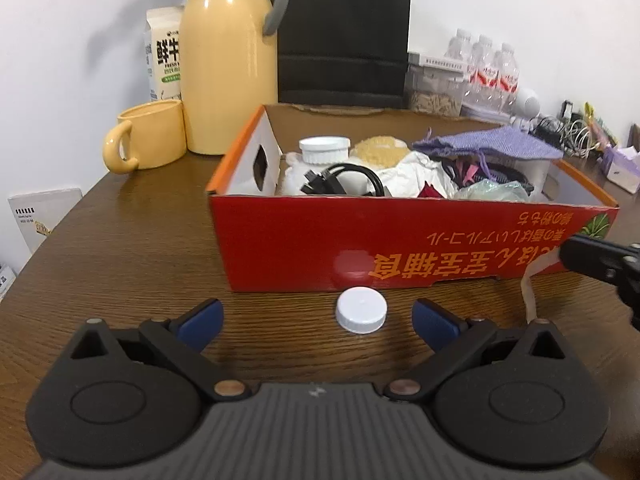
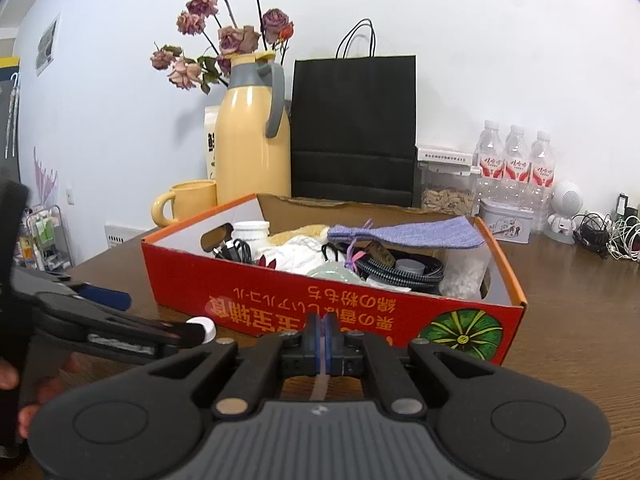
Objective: Organize objects
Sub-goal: 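Grasp the clear plastic clip with the right gripper while the left grasps the last white cap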
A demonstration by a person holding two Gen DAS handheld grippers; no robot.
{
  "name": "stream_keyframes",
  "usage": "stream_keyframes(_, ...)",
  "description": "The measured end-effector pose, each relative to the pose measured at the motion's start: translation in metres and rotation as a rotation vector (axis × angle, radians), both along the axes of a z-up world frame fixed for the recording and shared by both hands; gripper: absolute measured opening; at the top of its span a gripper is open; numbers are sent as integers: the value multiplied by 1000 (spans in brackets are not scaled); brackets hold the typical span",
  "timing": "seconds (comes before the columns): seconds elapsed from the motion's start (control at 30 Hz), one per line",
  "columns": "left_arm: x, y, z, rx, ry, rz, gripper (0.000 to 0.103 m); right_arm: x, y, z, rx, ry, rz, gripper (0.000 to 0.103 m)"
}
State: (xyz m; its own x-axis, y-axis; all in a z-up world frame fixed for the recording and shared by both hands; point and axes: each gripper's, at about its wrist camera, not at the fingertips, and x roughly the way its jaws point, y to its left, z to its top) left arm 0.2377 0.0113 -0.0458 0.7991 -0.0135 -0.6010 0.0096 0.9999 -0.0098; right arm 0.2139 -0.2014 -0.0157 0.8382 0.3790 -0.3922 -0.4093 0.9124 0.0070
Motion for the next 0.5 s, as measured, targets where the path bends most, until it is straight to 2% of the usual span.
stream_keyframes(0.13, 7, -7, -3, -5, 22, -4, 79, -2, -5, 1, 10, -13, -1, 1)
stream_keyframes(0.2, 6, -11, -3, 4, 9, -8, 59, -4, -6, 2, 14, -16, 0, 1)
stream_keyframes(0.23, 4, -13, -2, 6, 1, -14, 40, -4, -7, 2, 16, -18, 1, 1)
stream_keyframes(0.27, 3, -14, -2, 1, -3, -20, 29, -5, -7, 2, 17, -20, 3, 1)
stream_keyframes(0.5, -10, -18, 3, -21, -45, -24, 29, -9, -9, 3, 22, -34, 9, 1)
